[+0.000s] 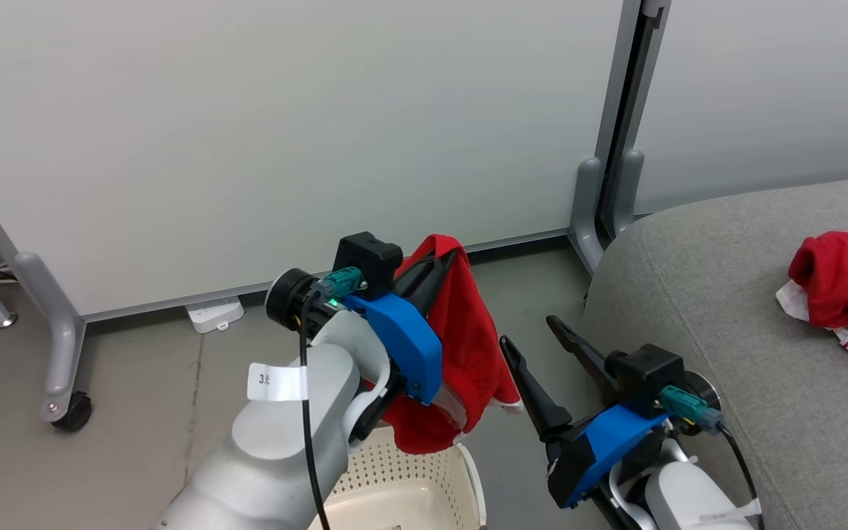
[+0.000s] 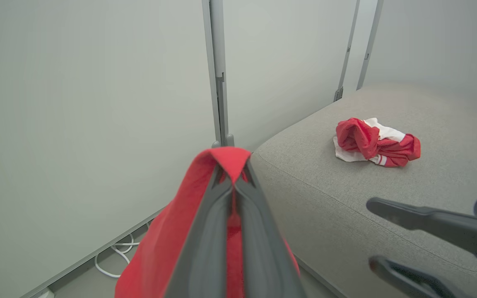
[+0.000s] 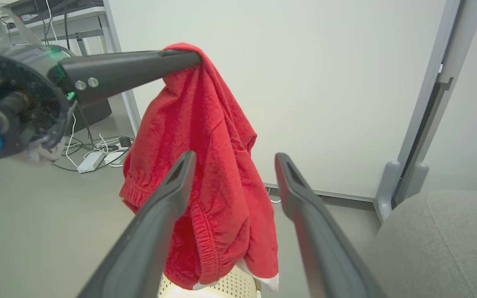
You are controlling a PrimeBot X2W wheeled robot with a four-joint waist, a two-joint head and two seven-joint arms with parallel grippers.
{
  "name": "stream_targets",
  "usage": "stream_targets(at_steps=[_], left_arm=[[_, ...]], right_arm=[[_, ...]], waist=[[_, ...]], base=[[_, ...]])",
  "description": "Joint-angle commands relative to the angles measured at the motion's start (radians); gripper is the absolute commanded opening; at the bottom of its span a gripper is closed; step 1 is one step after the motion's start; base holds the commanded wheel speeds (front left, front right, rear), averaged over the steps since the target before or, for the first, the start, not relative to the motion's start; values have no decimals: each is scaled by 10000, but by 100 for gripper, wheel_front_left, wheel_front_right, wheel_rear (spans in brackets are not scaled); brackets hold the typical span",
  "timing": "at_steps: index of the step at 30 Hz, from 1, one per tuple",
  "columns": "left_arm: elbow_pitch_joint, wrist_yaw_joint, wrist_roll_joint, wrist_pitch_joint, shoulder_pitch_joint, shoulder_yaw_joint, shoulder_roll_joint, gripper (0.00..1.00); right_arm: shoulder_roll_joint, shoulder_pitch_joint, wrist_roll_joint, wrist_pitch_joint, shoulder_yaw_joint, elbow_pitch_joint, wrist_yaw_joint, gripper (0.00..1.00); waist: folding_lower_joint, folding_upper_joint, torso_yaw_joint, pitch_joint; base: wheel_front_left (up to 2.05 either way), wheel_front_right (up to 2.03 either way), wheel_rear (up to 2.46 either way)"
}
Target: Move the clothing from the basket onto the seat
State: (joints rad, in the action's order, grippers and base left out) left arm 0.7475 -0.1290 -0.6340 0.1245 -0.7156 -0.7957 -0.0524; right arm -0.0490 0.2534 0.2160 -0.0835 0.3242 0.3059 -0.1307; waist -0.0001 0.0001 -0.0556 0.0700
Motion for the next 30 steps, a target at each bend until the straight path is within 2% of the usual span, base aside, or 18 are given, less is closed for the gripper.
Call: stream_targets(at_steps=[1,6,18,19,20,21,30], left_arm=[[-109,-4,-35,-42,92,-93,-23,0],[-415,-8,-88,-144,139,-270,-14,0],[-1282,-16,-422,-390,134,-769,10,0],[-1333,-17,-446,-413,135,-796,9,0],[-1383,-17,-456,-432,134,-818,7,0],[-1428,-17,-473,-450,135,-841,6,0],[-1502,91,-559,-473,203,-808,-180,0]], right_arm=[[-25,165,50,64,110,178,-1,100],[-25,840,14,105,362,966,-1,100],[-24,2453,507,-269,942,4013,-1,100],[-24,2544,626,-260,1059,4198,-1,95],[-22,2641,725,-309,1201,4359,-1,18],[-19,2710,846,-371,1367,4472,-1,0],[-24,3019,1639,-845,2139,5119,-1,0]], waist=[[1,-1,-9,-64],[1,-1,38,-248],[1,-1,212,-464],[1,-1,222,-465],[1,-1,230,-465],[1,-1,234,-461],[1,-1,81,-417]], base=[[0,0,0],[0,0,0],[0,0,0],[0,0,0],[0,0,0],[0,0,0],[0,0,0]])
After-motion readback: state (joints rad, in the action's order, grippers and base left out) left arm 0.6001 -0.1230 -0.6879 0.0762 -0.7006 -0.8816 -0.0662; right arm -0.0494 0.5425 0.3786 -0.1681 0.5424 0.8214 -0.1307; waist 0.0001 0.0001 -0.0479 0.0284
